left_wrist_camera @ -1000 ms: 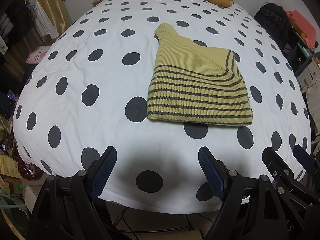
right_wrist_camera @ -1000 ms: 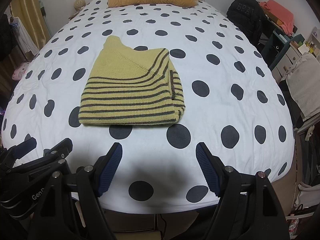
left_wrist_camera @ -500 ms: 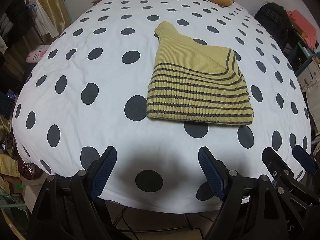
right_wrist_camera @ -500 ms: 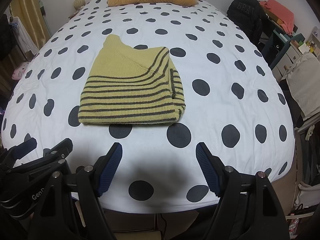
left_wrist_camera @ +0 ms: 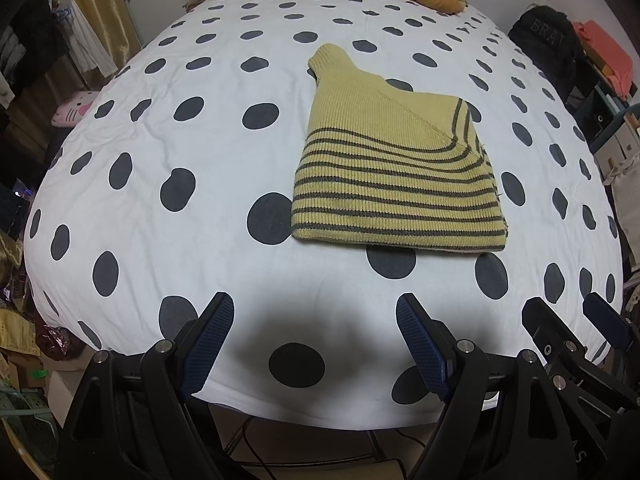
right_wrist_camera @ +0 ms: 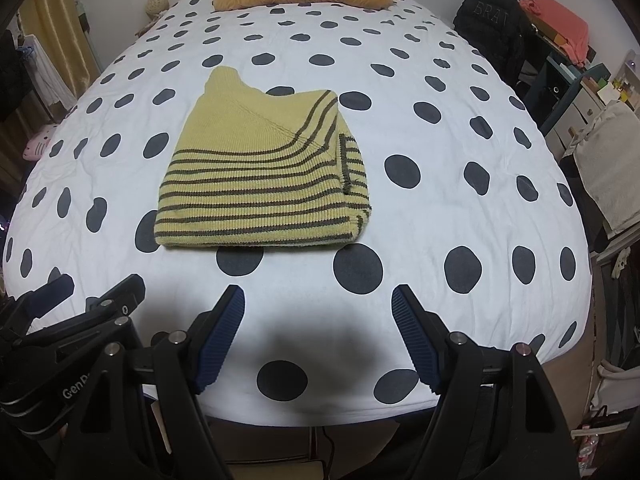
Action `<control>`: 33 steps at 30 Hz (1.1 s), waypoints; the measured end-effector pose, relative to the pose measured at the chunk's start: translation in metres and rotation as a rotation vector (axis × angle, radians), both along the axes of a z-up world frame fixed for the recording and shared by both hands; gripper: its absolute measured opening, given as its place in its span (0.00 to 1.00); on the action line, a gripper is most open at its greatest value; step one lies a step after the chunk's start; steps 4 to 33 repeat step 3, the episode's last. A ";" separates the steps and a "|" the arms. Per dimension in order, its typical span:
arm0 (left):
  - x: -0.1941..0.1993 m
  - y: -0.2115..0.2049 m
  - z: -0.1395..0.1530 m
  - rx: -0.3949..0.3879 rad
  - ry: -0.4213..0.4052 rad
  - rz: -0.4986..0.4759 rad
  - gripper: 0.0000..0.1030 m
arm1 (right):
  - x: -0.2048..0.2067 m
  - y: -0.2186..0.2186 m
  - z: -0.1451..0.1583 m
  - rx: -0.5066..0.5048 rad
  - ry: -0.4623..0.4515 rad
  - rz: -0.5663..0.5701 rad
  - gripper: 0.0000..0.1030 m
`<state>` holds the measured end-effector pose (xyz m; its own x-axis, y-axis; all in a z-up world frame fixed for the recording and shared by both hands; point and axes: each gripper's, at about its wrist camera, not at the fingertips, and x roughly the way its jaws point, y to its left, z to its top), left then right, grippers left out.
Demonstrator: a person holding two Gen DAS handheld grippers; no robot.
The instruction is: Fold large clothes
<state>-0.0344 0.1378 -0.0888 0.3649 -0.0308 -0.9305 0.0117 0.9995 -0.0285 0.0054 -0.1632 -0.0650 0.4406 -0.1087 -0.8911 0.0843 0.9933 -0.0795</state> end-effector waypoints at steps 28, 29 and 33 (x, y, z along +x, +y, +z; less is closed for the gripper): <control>0.002 0.001 -0.002 -0.013 0.013 0.000 0.81 | 0.000 0.000 0.000 0.002 0.000 0.000 0.74; 0.002 0.001 -0.002 -0.013 0.013 0.000 0.81 | 0.000 0.000 0.000 0.002 0.000 0.000 0.74; 0.002 0.001 -0.002 -0.013 0.013 0.000 0.81 | 0.000 0.000 0.000 0.002 0.000 0.000 0.74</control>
